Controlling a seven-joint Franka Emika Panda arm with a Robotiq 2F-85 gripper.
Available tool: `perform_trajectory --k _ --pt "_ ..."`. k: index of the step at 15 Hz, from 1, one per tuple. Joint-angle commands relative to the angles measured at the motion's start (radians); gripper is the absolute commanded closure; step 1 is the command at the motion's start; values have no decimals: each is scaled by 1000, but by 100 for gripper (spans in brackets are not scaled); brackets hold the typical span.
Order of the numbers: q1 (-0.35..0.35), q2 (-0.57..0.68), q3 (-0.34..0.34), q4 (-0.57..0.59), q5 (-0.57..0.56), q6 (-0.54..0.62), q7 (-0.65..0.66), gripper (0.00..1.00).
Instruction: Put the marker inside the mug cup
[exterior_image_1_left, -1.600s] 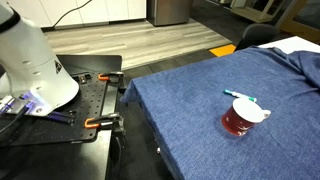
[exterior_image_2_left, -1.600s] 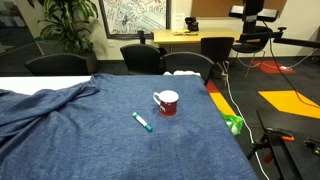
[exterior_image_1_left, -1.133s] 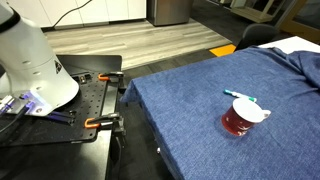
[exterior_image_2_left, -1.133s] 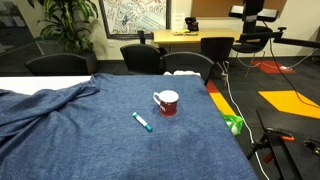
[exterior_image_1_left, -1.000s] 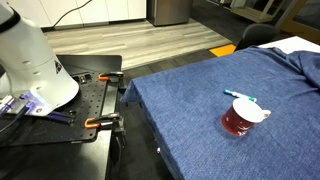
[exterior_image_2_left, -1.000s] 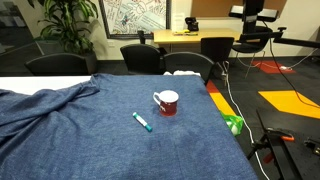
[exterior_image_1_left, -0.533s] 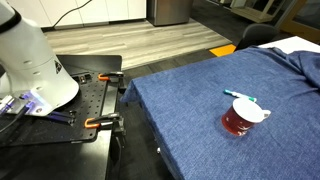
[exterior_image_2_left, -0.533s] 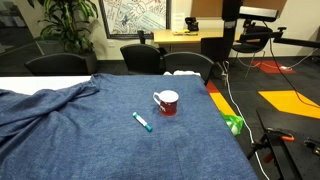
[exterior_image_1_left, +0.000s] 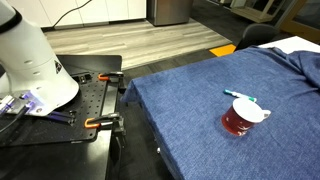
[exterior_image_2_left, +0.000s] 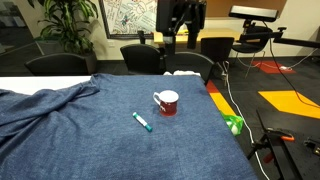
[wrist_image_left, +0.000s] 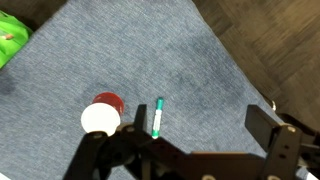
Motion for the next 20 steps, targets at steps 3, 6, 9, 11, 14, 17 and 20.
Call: perform_trajectory --k 3,6,9,11,14,17,20 --pt "27 83 4 8 -30 222 101 0" --pt "40 133 -4 4 -79 304 144 0" --pt "50 191 -16 7 -132 350 190 0" --pt "56 229 -25 10 -162 371 202 0" --pt "58 286 -40 11 -174 405 190 0" --pt "54 338 -53 11 -162 443 158 0" --pt "47 394 -63 18 -146 473 124 0"
